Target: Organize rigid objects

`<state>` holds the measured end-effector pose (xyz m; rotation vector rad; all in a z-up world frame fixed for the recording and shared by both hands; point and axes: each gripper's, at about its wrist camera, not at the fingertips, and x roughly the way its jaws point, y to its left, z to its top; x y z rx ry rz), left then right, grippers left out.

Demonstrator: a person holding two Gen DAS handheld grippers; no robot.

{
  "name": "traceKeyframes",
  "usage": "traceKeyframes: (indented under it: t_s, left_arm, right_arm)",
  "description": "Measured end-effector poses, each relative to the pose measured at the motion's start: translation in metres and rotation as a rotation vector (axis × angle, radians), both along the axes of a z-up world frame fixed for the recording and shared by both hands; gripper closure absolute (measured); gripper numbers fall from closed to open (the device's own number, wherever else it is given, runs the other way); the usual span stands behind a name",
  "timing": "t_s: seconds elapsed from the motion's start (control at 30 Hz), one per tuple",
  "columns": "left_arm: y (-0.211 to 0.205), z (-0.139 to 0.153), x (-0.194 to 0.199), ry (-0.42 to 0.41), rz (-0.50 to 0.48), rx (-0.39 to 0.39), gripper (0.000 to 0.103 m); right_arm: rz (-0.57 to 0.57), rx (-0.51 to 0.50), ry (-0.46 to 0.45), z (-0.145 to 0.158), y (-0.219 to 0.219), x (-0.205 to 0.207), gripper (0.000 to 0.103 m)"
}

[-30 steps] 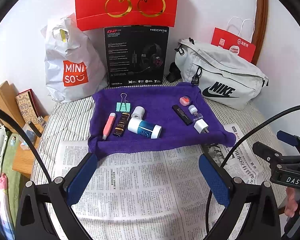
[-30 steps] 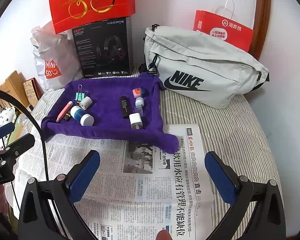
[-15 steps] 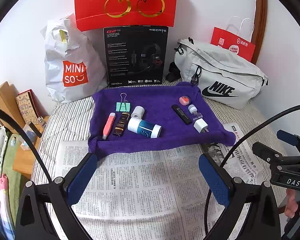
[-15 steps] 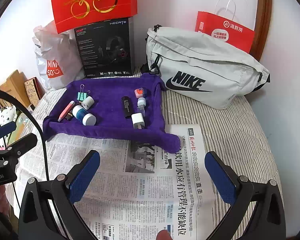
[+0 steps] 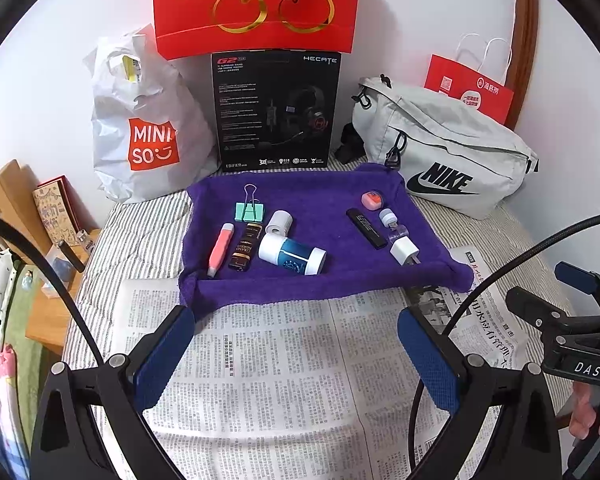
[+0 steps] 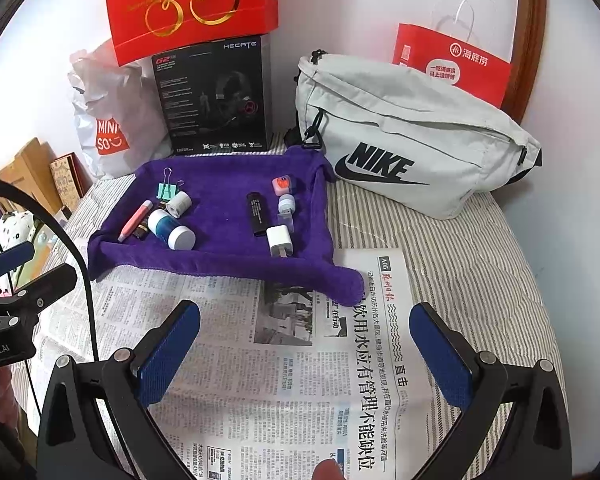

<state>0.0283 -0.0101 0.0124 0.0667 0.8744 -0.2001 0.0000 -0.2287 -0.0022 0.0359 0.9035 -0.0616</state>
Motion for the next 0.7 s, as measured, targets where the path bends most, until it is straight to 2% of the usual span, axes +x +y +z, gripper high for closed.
traceKeyframes:
  t_s: [0.7]
  left_arm:
    - [0.0036,-0.003,-0.0024,-0.003,0.017,0.0,0.0]
  right_arm:
    - [0.009,0.001,0.0,0.0001,0.0027,-0.0016,0.0]
